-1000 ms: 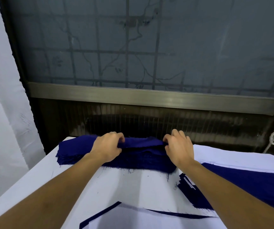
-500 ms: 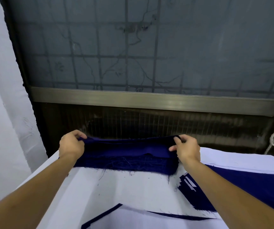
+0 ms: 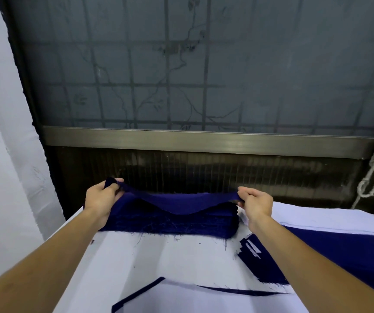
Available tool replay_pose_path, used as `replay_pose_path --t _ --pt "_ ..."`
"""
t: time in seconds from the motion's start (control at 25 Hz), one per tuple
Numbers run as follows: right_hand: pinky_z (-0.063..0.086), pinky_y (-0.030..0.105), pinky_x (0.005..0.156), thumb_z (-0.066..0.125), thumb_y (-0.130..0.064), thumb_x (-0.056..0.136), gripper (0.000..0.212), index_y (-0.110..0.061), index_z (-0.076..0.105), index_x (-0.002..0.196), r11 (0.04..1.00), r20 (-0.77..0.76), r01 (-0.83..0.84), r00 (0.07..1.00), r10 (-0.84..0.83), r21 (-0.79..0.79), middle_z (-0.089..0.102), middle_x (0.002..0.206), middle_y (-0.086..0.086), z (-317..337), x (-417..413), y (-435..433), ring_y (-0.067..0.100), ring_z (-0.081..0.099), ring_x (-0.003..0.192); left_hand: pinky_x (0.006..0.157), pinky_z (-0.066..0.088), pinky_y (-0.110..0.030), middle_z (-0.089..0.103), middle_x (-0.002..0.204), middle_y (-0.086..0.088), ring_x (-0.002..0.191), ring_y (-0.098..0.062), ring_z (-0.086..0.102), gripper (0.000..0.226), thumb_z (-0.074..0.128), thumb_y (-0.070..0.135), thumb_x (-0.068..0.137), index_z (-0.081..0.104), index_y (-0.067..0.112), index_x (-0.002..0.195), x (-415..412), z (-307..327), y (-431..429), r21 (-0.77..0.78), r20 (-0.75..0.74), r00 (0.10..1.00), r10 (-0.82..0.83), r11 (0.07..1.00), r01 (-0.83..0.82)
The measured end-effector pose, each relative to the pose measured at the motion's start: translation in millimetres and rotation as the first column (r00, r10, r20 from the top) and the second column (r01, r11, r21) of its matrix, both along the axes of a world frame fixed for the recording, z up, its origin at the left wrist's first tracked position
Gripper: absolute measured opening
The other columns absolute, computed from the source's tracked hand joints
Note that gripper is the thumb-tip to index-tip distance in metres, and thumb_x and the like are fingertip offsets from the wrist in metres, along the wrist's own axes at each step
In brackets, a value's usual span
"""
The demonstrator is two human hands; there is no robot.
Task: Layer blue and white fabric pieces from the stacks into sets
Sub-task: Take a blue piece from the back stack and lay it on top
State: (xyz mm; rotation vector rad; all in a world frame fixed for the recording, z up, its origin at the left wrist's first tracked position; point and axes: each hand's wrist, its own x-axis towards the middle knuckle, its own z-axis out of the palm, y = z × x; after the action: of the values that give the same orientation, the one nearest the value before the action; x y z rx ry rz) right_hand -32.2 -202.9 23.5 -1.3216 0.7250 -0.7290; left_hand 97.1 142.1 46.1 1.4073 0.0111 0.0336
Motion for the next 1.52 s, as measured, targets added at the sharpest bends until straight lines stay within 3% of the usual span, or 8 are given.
replay_pose_path --t 0.16,0.36,0.6,0.76,0.92,1.2,1.32,1.52 --pt "0.054 0.023 0.061 0.057 0.009 0.094 0.031 -0.011 0.077 0.106 0.996 0.066 -0.09 0.994 0.088 0.019 0.074 0.088 0.008 19.5 -26.0 -1.4 0.015 0.061 0.062 0.095 0.056 -0.037 0.069 0.118 -0.012 0.113 -0.026 0.067 0.025 0.05 0.002 0.103 0.071 0.014 0.112 -22.9 18.2 -6.9 -0.085 0.051 0.998 0.034 0.996 -0.03" --pt "0.055 0.03 0.07 0.053 0.005 0.096 0.038 -0.02 0.076 0.111 0.975 0.134 -0.22 0.966 0.222 -0.026 0.076 0.098 0.013 28.3 -96.2 -5.6 0.019 0.064 0.08 0.085 0.062 -0.035 0.075 0.114 -0.015 0.108 -0.025 0.073 0.034 0.053 0.027 0.104 0.056 0.003 0.128 -59.3 22.3 -8.6 -0.473 0.043 0.989 -0.141 0.869 0.144" --pt "0.055 0.039 0.077 0.061 -0.004 0.097 0.033 -0.029 0.078 0.11 0.981 0.092 -0.155 0.982 0.166 -0.117 0.077 0.09 0.005 -0.4 -188.9 -15.2 0.025 0.06 0.076 0.091 0.057 -0.039 0.078 0.102 -0.005 0.103 -0.022 0.073 0.025 0.079 0.002 0.083 0.077 0.016 0.104 -115.3 -13.6 -11.1 0.213 0.105 0.988 -0.11 0.973 0.086" --pt "0.058 0.027 0.068 0.067 -0.014 0.096 0.025 -0.034 0.078 0.107 0.97 0.073 -0.065 0.994 0.084 -0.233 0.077 0.093 -0.008 -20.2 -239.9 -17.2 0.013 0.069 0.076 0.074 0.055 -0.028 0.071 0.108 -0.009 0.094 -0.021 0.072 0.047 0.084 0.005 0.08 0.066 0.02 0.12 -159.4 -35.1 -3.3 0.297 0.022 0.995 -0.102 0.95 0.091" --pt "0.051 0.024 0.059 0.067 -0.01 0.095 0.029 -0.035 0.078 0.105 0.961 0.022 -0.025 0.999 0.033 -0.277 0.072 0.078 -0.001 -38.1 -268.3 -27.4 0.009 0.052 0.054 0.071 0.059 -0.033 0.074 0.1 -0.012 0.084 -0.025 0.076 0.039 0.082 0.013 0.085 0.064 0.026 0.117 -188.7 -49.8 4.4 0.398 -0.034 0.992 -0.126 0.908 0.128" --pt "0.052 0.02 0.071 0.057 0.007 0.093 0.047 -0.035 0.074 0.103 0.893 -0.127 -0.046 0.992 -0.013 -0.447 0.066 0.107 -0.025 -64.2 -290.0 -29.8 -0.001 0.062 0.088 0.072 0.05 -0.027 0.075 0.076 0.01 0.076 -0.005 0.069 0.024 0.066 0.02 0.098 0.054 0.033 0.114 -217.0 -81.5 0.7 0.584 0.172 0.985 -0.017 0.807 -0.089" --pt "0.05 0.016 0.063 0.06 0.008 0.089 0.044 -0.032 0.074 0.101 0.871 -0.178 -0.043 0.983 -0.051 -0.49 0.066 0.1 -0.02 -68.7 -289.2 -29.9 0.002 0.061 0.079 0.064 0.046 -0.014 0.072 0.074 0.008 0.07 -0.001 0.065 0.021 0.065 0.016 0.098 0.056 0.034 0.104 -220.5 -92.8 3.5 0.587 0.221 0.975 0.007 0.797 -0.139" --pt "0.043 0.015 0.055 0.068 -0.004 0.088 0.024 -0.028 0.071 0.093 0.78 -0.29 -0.051 0.942 -0.17 -0.623 0.068 0.087 -0.015 -67.8 -284.7 -22.8 0.005 0.058 0.059 0.067 0.046 -0.027 0.07 0.073 0.004 0.075 -0.006 0.065 0.02 0.062 0.014 0.098 0.058 0.034 0.098 -219.7 -96.3 1.7 0.622 0.231 0.972 0.036 0.762 -0.177"
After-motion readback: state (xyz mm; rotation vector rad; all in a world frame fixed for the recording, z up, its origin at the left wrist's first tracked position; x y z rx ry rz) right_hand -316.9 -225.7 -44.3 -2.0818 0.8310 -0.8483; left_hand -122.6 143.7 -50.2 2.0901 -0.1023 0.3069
